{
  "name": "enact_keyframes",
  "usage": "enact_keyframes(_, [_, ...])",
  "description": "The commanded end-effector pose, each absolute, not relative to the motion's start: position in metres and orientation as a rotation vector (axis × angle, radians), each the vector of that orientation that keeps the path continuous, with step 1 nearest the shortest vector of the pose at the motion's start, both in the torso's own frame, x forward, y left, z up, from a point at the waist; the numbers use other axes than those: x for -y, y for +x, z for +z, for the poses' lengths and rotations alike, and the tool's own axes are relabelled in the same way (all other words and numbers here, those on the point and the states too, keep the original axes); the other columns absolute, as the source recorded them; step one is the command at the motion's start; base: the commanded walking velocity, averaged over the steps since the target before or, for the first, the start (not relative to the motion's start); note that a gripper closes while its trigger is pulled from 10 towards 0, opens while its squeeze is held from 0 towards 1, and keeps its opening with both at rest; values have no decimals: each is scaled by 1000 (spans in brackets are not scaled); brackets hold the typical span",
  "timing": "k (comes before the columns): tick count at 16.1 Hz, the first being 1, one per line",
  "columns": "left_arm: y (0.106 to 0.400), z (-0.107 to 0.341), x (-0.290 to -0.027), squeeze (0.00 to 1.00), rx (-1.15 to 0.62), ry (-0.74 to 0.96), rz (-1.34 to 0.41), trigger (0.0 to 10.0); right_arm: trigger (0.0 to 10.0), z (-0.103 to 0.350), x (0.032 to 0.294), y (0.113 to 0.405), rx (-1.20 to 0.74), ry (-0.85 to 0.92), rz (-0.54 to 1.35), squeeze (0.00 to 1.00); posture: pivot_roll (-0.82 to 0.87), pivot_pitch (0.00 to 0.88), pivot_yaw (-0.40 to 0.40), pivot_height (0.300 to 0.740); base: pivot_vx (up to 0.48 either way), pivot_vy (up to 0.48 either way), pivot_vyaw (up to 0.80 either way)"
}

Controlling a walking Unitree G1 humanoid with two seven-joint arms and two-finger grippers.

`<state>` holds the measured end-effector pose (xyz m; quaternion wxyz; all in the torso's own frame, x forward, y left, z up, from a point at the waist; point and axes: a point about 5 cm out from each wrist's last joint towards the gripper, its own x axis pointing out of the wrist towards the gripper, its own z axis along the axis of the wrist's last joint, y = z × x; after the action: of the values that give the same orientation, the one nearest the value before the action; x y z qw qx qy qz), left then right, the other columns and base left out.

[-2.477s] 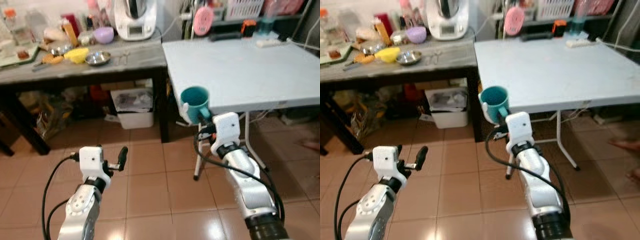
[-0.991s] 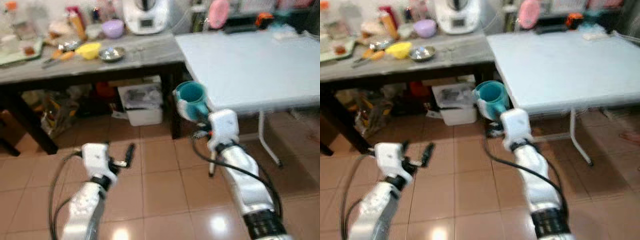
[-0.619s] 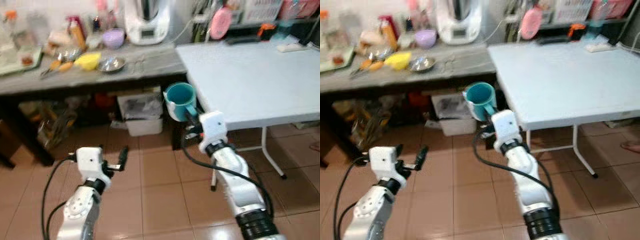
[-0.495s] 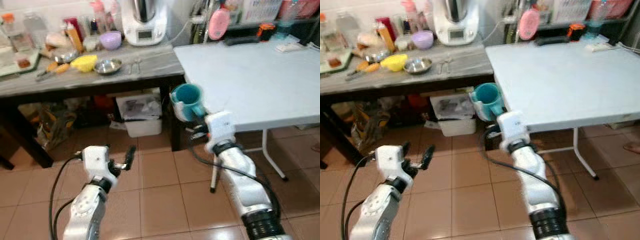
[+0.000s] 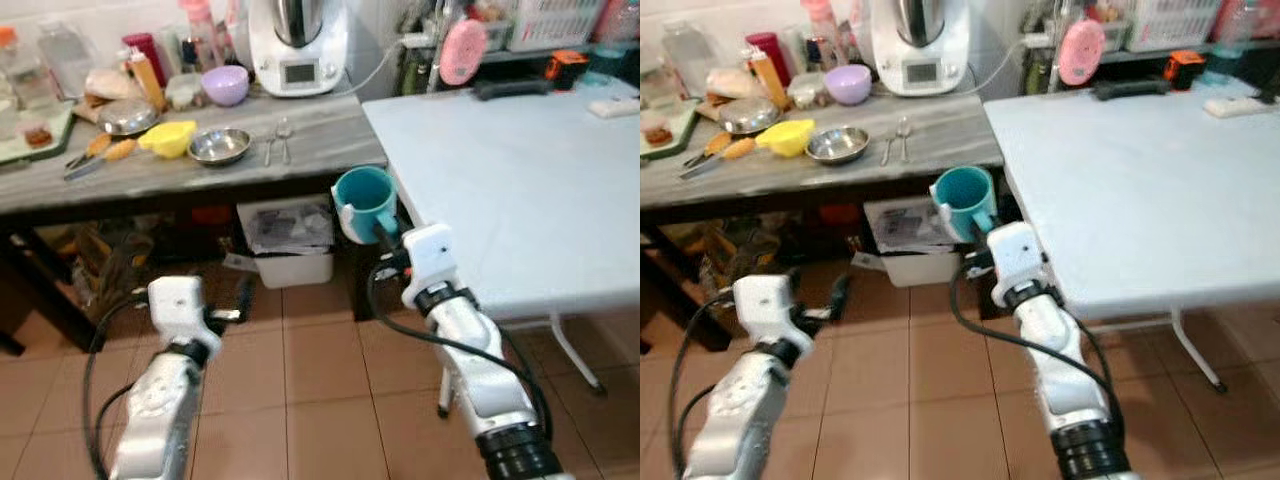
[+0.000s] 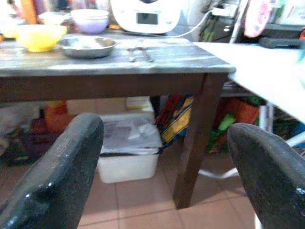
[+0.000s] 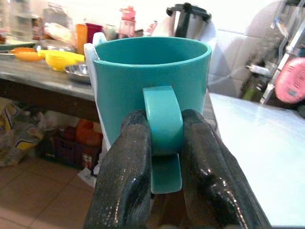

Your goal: Setting the table

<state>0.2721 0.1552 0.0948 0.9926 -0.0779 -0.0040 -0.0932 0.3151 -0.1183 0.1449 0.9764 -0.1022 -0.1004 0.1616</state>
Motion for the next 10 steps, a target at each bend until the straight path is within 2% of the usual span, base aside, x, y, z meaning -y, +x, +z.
enact_keyframes(1, [268, 91, -162, 0, -12, -134, -175, 10000, 10000, 150, 115, 315, 225, -196, 334, 0, -128, 0, 76, 740, 480, 0, 400])
enact_keyframes(2, [268, 91, -162, 0, -13, -135, -174, 10000, 10000, 150, 115, 315, 224, -196, 334, 0, -128, 0, 76, 740, 480, 0, 400])
enact_keyframes(10, [271, 93, -153, 0, -6, -143, -198, 10000, 10000, 151, 116, 315, 224, -194, 327, 0, -131, 0, 77, 740, 480, 0, 0])
